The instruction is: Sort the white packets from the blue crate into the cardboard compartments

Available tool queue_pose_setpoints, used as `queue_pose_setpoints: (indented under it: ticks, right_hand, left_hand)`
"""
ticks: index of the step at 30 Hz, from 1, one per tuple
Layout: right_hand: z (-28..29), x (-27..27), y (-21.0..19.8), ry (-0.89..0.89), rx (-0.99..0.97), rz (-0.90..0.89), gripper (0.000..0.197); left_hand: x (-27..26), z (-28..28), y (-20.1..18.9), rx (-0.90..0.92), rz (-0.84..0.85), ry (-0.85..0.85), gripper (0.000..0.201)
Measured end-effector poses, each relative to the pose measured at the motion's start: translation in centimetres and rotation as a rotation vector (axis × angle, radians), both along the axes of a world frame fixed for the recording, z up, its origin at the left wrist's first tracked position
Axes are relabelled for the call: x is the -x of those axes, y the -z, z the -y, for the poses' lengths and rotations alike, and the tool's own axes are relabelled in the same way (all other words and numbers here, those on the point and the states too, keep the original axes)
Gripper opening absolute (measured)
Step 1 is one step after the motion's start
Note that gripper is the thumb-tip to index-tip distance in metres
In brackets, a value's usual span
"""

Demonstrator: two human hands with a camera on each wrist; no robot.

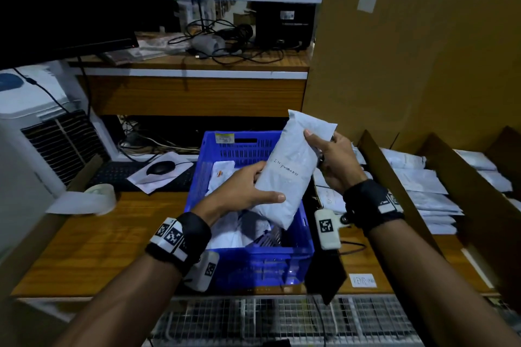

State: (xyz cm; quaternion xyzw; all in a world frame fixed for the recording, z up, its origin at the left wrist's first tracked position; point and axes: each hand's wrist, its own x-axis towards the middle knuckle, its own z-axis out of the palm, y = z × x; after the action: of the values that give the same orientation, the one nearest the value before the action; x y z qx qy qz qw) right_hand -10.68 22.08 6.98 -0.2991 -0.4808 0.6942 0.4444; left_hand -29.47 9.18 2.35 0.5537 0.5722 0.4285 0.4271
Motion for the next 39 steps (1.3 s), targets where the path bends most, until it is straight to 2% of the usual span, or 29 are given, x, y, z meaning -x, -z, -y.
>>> queue_pose_setpoints:
  ticks: [4,7,9,11,13,16,18,20,23,25,28,30,31,32,33,34,36,39]
  right_hand:
    - [-1.0,-0.1,0.6,-0.037,0.065,-0.027,0.042]
    - [-1.1,0.1,1.9,-0.221,0.098,0.093,0.041]
    - [-1.4,0.2,3.2,-0.264,0.066,0.202,0.035]
    - [-2.5,0.3,4.1,-0.186,0.057,0.267,0.03]
    - [-4.1,0.0,4.8,-0.068,0.061,0.338,0.027]
    - [-6.9,-0.7,6.1,-0.036,0.065,0.459,0.023]
    - [-8.4,-1.0,6.8,-0.069,0.089,0.495,0.02]
    - [-9.7,-1.2,7.2,-0.091,0.11,0.512,0.016]
    - [-11.7,-1.3,7.5,-0.119,0.135,0.515,0.015]
    - [-12.9,-1.3,7.8,-0.126,0.146,0.518,0.019]
    - [-14.2,-1.1,8.2,-0.139,0.16,0.537,0.024]
    - [-14.9,-0.9,8.6,-0.154,0.171,0.527,0.026]
    - [-15.2,-0.9,8.8,-0.161,0.176,0.519,0.027]
    - [-15.5,-0.8,9.0,-0.165,0.181,0.511,0.028]
    - [-15.8,-0.7,9.2,-0.168,0.183,0.503,0.029]
    - [-16.0,-0.7,9.4,-0.17,0.183,0.499,0.03]
    - [-16.3,-0.7,9.7,-0.172,0.181,0.491,0.031]
    - [-16.6,-0.8,9.5,-0.166,0.166,0.487,0.032]
  left_hand:
    - [0.5,-1.0,0.0,0.007,0.001,-0.006,0.064]
    - [0.7,-2.0,0.5,0.027,0.017,-0.026,0.065]
    - [1.2,-2.9,1.1,0.075,0.013,0.001,0.064]
    - [2.3,-4.2,2.0,0.149,-0.043,0.002,0.056]
    - [3.9,-6.0,3.4,0.225,-0.094,-0.087,0.038]
    - [7.0,-9.1,5.5,0.307,-0.27,-0.269,0.01]
    - [8.5,-11.0,6.9,0.361,-0.4,-0.295,0.005]
    - [9.4,-12.9,8.3,0.421,-0.564,-0.262,0.006]
    - [9.7,-15.8,10.8,0.5,-0.794,-0.12,0.005]
    - [9.9,-17.5,12.5,0.498,-0.904,-0.067,0.019]
    - [10.7,-20.1,15.5,0.443,-0.964,-0.033,0.037]
    - [11.5,-21.7,18.2,0.343,-1.133,-0.054,0.043]
    - [12.0,-22.5,19.8,0.359,-1.18,-0.126,0.04]
    - [12.6,-23.4,21.7,0.404,-1.118,-0.156,0.034]
    - [13.1,-24.3,23.4,0.361,-1.078,-0.196,0.027]
    - [13.0,-24.7,24.6,0.275,-1.139,-0.244,0.022]
    - [12.2,-24.5,24.8,0.192,-1.26,-0.254,0.015]
    - [11.9,-24.5,23.9,0.214,-1.15,-0.232,0.009]
